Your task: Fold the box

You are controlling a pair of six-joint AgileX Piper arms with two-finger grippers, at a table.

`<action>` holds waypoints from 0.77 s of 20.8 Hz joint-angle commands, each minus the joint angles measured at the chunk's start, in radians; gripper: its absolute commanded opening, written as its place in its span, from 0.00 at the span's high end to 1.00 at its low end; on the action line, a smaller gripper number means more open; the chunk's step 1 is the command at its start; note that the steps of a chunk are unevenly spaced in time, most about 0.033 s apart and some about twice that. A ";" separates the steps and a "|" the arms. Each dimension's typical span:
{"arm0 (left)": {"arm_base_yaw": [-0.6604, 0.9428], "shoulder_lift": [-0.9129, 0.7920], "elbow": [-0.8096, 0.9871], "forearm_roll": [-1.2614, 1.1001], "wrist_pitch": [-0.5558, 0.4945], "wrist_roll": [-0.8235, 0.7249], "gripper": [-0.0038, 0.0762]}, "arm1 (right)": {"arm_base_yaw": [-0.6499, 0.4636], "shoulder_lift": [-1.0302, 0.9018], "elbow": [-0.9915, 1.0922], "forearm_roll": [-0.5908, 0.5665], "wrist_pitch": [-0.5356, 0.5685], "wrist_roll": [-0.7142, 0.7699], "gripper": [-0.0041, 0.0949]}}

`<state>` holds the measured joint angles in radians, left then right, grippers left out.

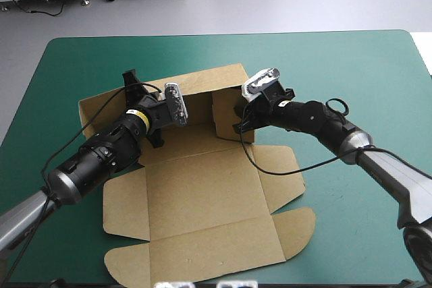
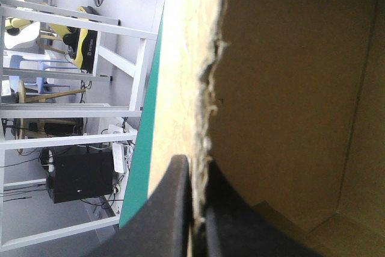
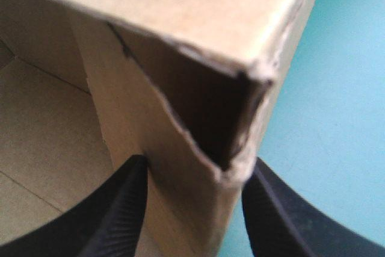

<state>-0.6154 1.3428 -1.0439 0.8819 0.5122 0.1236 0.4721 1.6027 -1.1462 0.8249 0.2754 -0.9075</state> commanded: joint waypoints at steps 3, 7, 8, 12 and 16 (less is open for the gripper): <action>-0.005 -0.018 -0.023 0.069 -0.033 -0.102 0.96 | 0.017 -0.039 -0.022 0.010 -0.090 0.023 0.58; -0.005 -0.018 -0.023 0.108 -0.033 -0.164 0.96 | 0.051 -0.036 -0.022 0.008 -0.173 0.025 0.66; -0.005 -0.018 -0.023 0.108 -0.031 -0.164 0.96 | 0.051 -0.036 -0.022 0.008 -0.179 0.030 0.71; -0.005 -0.018 -0.023 0.108 -0.033 -0.166 0.96 | 0.051 -0.033 -0.022 0.011 -0.163 0.030 0.97; -0.005 -0.018 -0.023 0.097 -0.017 -0.164 0.96 | 0.051 -0.028 -0.022 0.013 -0.122 0.034 0.97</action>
<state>-0.6154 1.3484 -1.0428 0.9838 0.5349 -0.0085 0.5139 1.6159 -1.1397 0.8289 0.1216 -0.8668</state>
